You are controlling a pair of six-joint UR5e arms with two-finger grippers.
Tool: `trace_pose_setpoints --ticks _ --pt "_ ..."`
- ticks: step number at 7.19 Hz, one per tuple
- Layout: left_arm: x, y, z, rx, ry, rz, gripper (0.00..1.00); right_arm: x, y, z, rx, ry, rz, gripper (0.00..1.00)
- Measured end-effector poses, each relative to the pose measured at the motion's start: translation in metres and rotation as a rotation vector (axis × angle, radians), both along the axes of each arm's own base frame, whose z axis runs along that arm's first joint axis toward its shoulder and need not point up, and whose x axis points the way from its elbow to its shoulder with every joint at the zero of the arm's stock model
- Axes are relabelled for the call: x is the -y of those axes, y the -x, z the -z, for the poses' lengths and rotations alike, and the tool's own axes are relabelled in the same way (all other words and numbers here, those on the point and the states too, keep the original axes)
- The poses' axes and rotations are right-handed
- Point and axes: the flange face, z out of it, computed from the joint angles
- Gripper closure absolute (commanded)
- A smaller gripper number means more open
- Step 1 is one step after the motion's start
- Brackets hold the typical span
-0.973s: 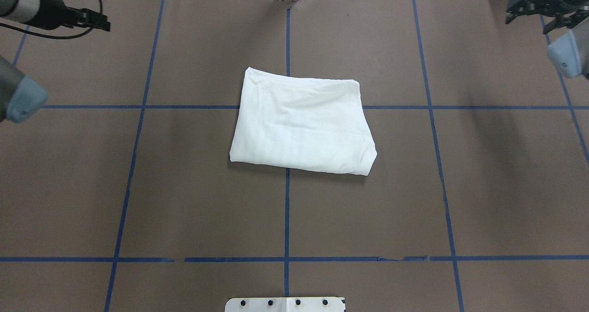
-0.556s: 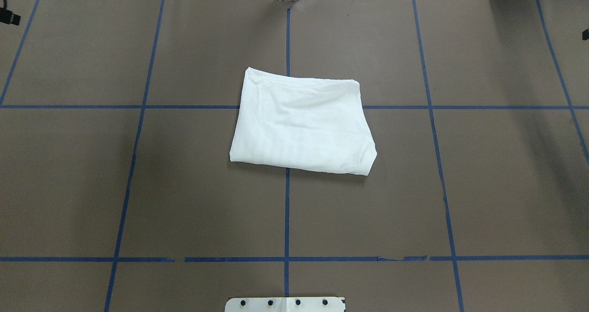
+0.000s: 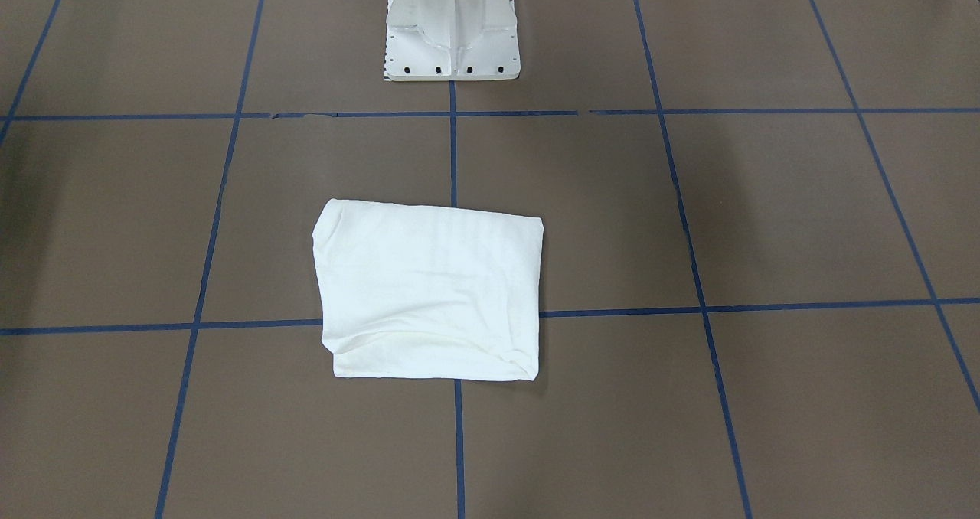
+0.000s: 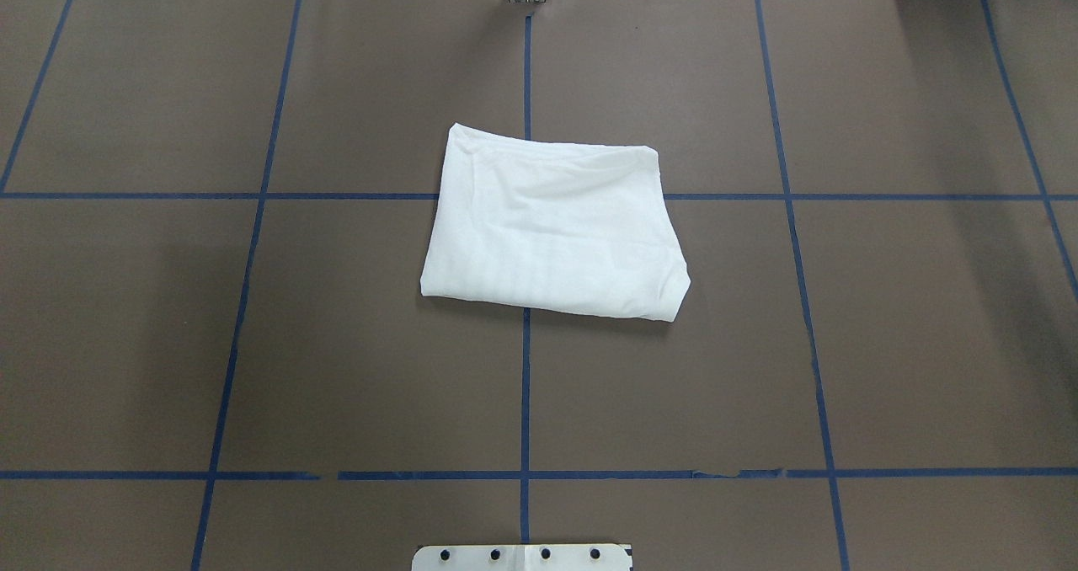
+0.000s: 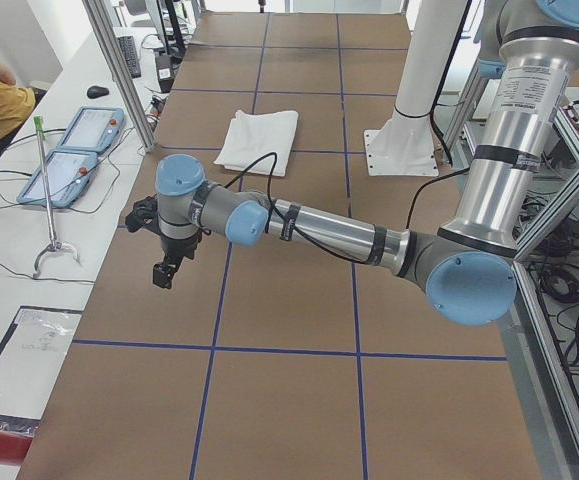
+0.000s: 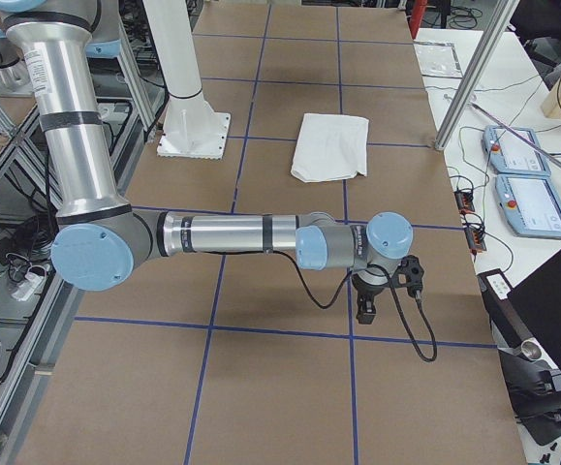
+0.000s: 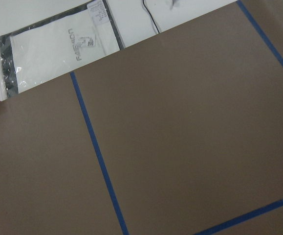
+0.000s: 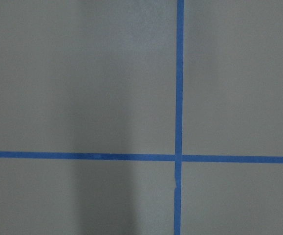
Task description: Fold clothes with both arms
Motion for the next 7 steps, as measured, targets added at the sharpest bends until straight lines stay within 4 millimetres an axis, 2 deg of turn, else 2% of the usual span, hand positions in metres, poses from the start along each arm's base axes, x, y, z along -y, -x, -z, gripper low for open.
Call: trace_pose_setpoints --ticks 1,3,7 --pt "-0.006 0.001 0.005 0.000 0.023 -0.004 0.00 -0.006 0.011 0.008 -0.027 -0.009 0.028 0.00" --pt "-0.018 0.002 0.006 -0.004 0.035 -0.010 0.00 -0.007 0.029 0.018 -0.057 -0.029 0.065 0.00" --pt "-0.027 0.003 -0.002 -0.005 0.046 -0.011 0.00 -0.008 0.053 0.031 -0.050 -0.025 0.109 0.00"
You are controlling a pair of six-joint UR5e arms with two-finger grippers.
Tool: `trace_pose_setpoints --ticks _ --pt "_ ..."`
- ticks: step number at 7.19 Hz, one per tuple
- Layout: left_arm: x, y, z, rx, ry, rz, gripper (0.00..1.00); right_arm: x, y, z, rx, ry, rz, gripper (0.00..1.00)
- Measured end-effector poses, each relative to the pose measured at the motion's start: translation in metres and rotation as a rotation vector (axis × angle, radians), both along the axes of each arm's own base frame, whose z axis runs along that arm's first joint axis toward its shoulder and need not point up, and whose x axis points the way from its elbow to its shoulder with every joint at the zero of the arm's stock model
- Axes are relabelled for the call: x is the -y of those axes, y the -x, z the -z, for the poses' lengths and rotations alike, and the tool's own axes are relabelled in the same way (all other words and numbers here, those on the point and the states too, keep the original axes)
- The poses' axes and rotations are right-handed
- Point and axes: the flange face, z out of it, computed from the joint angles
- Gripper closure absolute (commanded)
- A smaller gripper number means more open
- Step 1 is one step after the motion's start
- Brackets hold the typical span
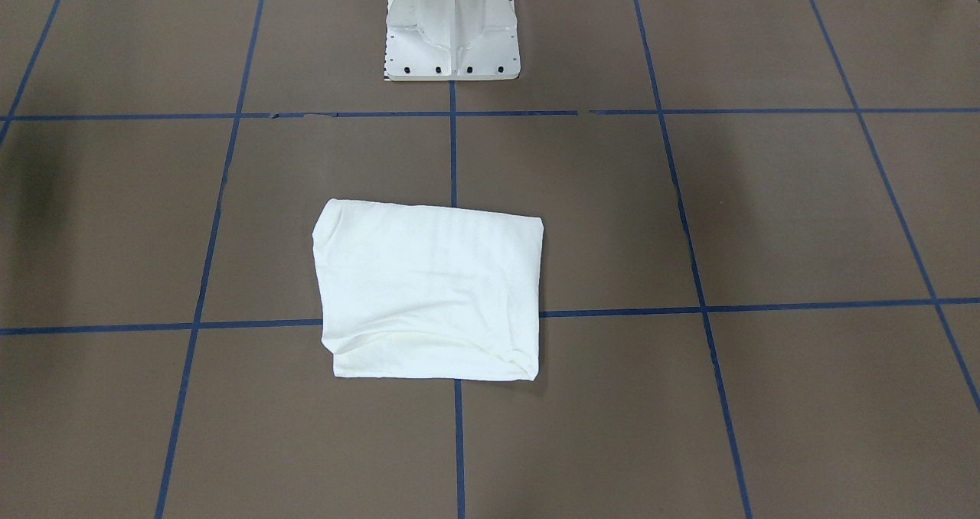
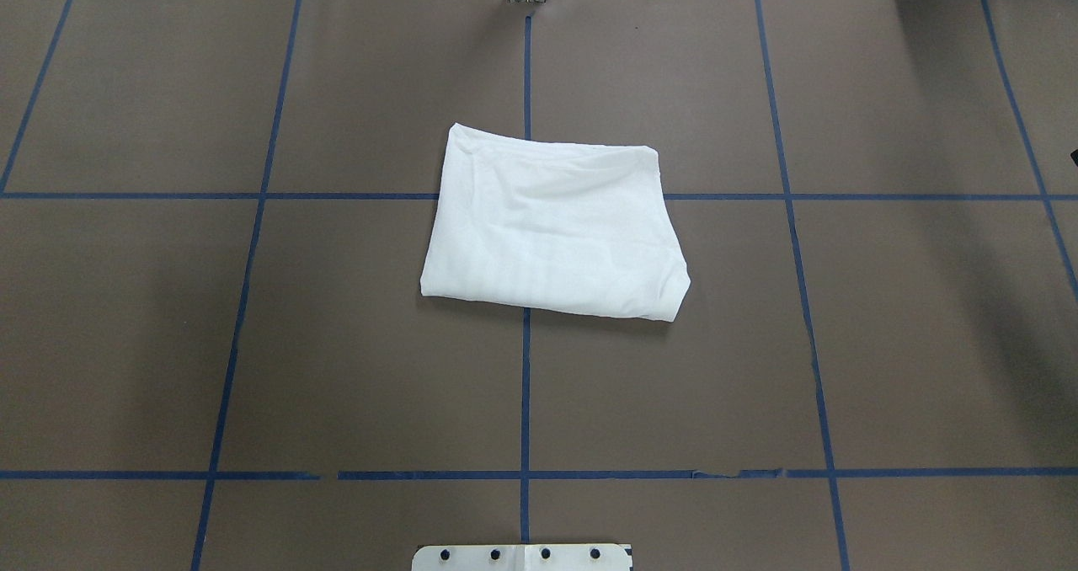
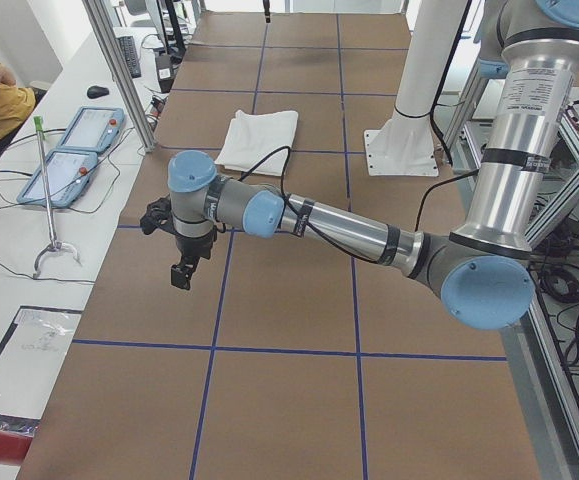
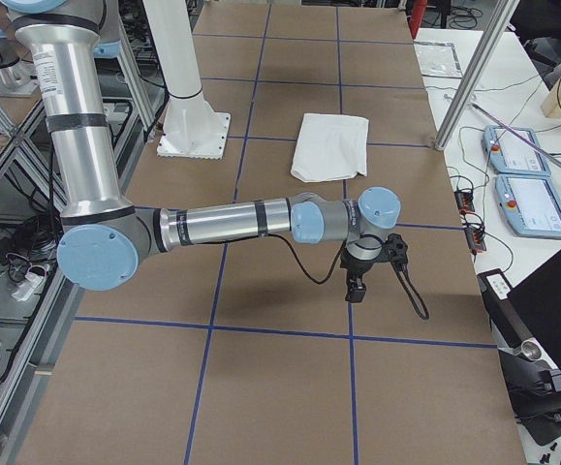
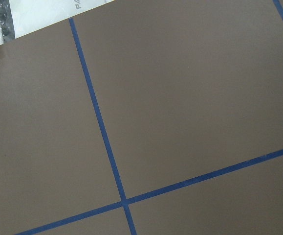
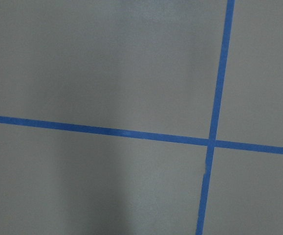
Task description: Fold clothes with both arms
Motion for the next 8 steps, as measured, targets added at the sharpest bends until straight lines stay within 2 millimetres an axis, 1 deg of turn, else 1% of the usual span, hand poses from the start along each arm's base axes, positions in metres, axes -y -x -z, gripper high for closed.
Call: trace_pose_setpoints --ticks 2,4,7,8 --pt "-0.004 0.000 -0.001 -0.007 0.004 -0.002 0.00 -0.004 0.002 0.006 0.001 -0.002 0.005 0.00" --pt "-0.011 0.001 0.001 -0.012 0.000 -0.002 0.00 -0.007 0.002 0.005 0.008 0.001 0.007 0.00" --pt "-0.034 0.002 0.004 -0.013 -0.011 -0.001 0.00 -0.013 0.003 0.001 0.037 0.010 0.009 0.00" --pt "-0.041 0.003 0.001 -0.013 -0.005 0.000 0.00 -0.015 0.003 0.001 0.042 0.010 0.010 0.00"
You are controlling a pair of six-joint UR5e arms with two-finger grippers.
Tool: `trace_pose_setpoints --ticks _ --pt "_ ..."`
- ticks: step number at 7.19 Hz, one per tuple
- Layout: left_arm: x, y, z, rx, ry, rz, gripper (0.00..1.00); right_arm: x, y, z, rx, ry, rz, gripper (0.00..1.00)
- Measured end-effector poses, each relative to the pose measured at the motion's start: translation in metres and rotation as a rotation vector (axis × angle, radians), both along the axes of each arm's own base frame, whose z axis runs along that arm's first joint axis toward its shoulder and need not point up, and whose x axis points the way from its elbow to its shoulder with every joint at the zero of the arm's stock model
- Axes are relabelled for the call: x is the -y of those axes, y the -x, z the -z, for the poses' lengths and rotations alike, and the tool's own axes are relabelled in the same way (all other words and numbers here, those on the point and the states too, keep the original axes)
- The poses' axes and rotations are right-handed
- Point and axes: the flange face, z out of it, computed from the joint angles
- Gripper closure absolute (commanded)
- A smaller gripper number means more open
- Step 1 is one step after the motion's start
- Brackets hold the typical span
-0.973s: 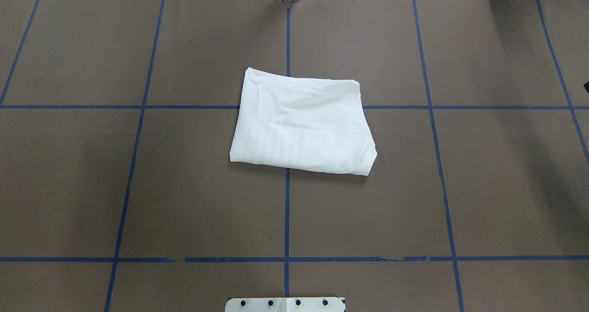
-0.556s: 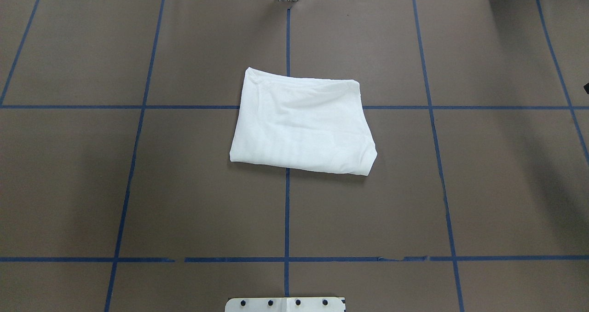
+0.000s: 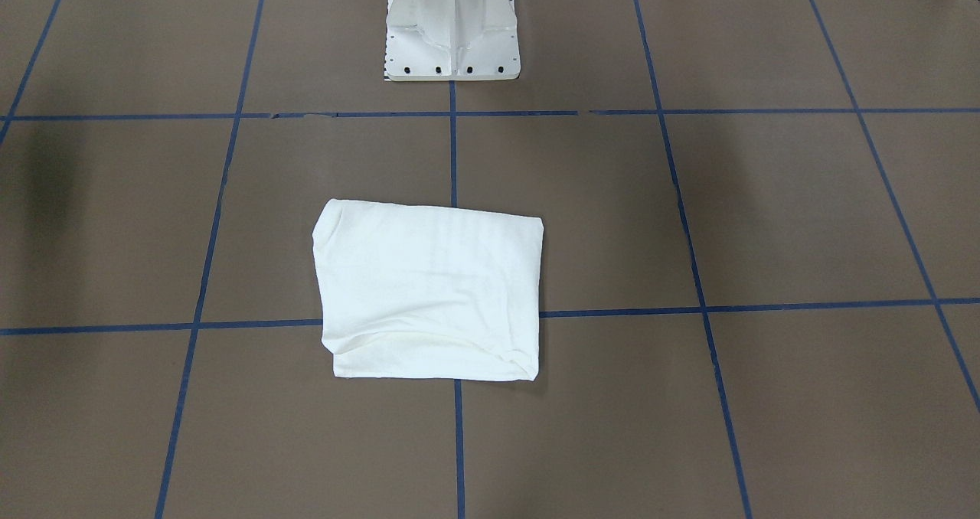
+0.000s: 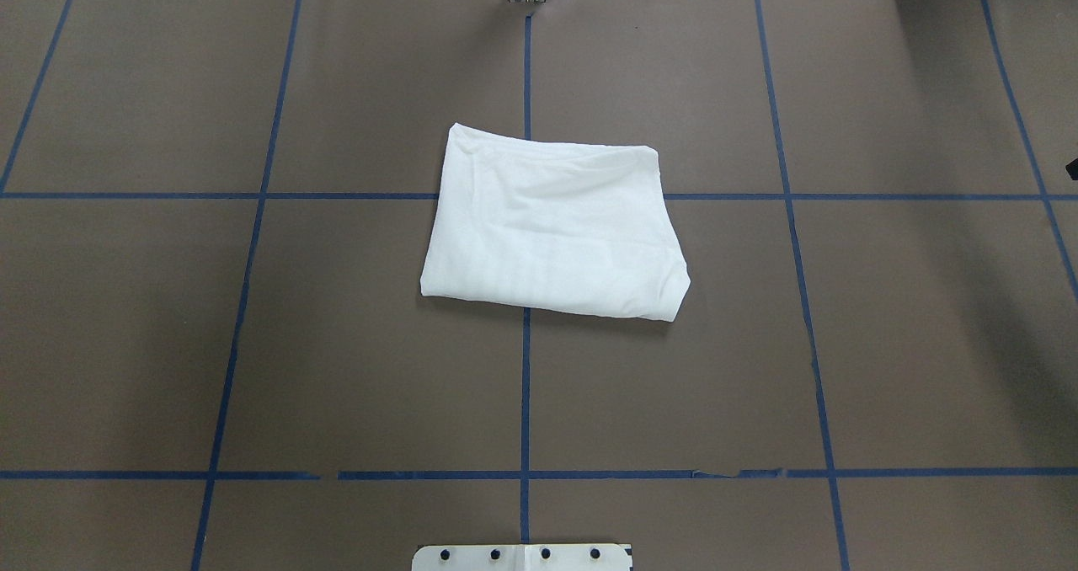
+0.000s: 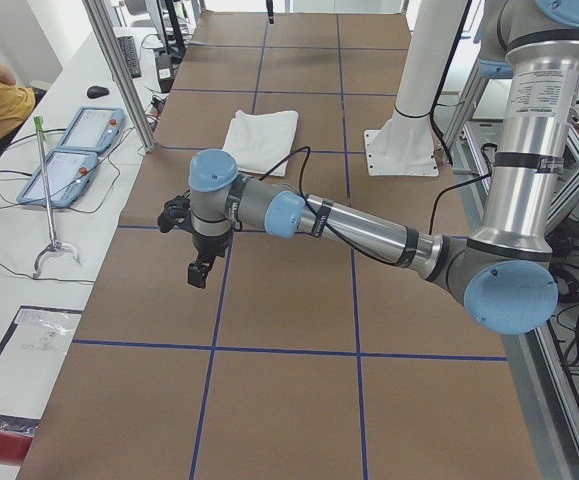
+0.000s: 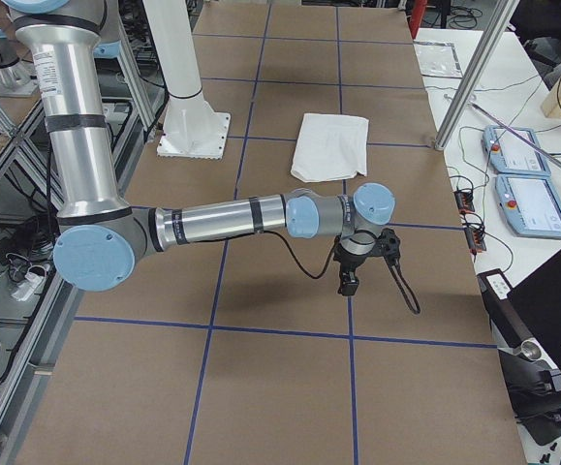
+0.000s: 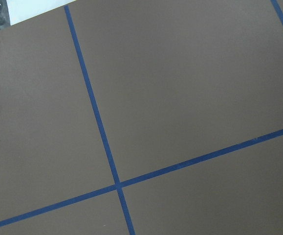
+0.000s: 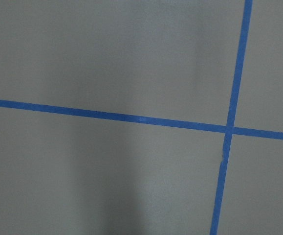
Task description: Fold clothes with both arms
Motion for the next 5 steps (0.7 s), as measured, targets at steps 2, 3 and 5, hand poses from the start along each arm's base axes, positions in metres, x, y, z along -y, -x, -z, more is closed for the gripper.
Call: trace_pose_setpoints --ticks 2,3,5 --pt "-0.015 0.001 -0.018 0.003 0.034 0.001 0.00 -0.001 0.000 0.003 0.006 -0.008 0.000 0.00" --pt "-0.021 0.002 -0.024 0.005 0.051 0.001 0.00 -0.001 0.000 0.006 0.007 -0.013 0.000 0.00" --pt "-0.030 0.004 -0.026 0.006 0.070 0.003 0.00 -0.003 0.000 0.008 0.008 -0.018 0.000 0.00"
